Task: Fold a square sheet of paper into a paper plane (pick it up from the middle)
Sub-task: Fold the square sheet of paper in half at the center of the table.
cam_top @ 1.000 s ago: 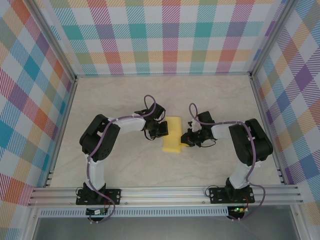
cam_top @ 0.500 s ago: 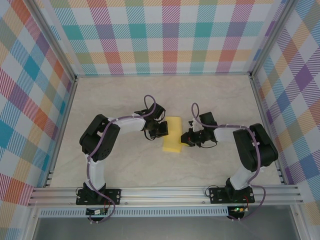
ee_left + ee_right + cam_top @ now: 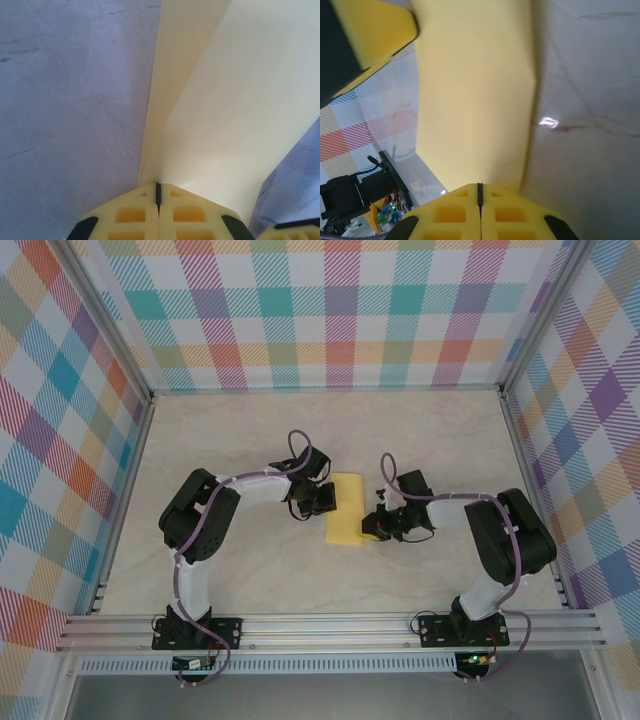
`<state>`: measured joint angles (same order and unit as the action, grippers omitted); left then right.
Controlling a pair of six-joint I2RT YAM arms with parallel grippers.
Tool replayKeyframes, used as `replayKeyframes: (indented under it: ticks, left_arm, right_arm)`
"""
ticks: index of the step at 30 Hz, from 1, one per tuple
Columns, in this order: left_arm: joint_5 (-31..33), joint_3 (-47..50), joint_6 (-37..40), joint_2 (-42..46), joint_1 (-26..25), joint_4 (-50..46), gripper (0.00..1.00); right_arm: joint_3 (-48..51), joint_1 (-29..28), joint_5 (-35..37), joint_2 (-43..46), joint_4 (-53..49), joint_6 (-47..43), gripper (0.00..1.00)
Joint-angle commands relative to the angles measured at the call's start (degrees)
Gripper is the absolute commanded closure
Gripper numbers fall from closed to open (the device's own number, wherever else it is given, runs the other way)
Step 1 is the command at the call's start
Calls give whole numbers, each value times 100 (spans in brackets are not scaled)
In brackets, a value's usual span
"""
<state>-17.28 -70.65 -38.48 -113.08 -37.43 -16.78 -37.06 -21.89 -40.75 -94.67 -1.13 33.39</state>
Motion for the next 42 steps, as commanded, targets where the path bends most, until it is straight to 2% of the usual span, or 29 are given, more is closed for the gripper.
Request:
replayKeyframes:
  ticks: [1, 13, 21, 28, 34, 42]
  left_arm:
    - [122, 183, 75, -65, -87, -366, 100]
    - [120, 183, 82, -57, -88, -370, 100]
    - [110, 184, 71, -59, -89, -370, 100]
    - [93, 166, 85, -57, -90, -388, 100]
    - [112, 173, 93, -29, -82, -421, 100]
    - [110, 166, 93, -25, -84, -421, 100]
  right_arm:
    - [-117, -76, -224, 179, -8, -61, 93]
    - [112, -222, 302, -290, -149, -254, 94]
    - [79, -316, 218, 285, -151, -324, 94]
    - [281, -357, 224, -4, 42, -349, 94]
    - [476, -406, 537, -91, -75, -479, 94]
    - [250, -404, 486, 437, -156, -375, 94]
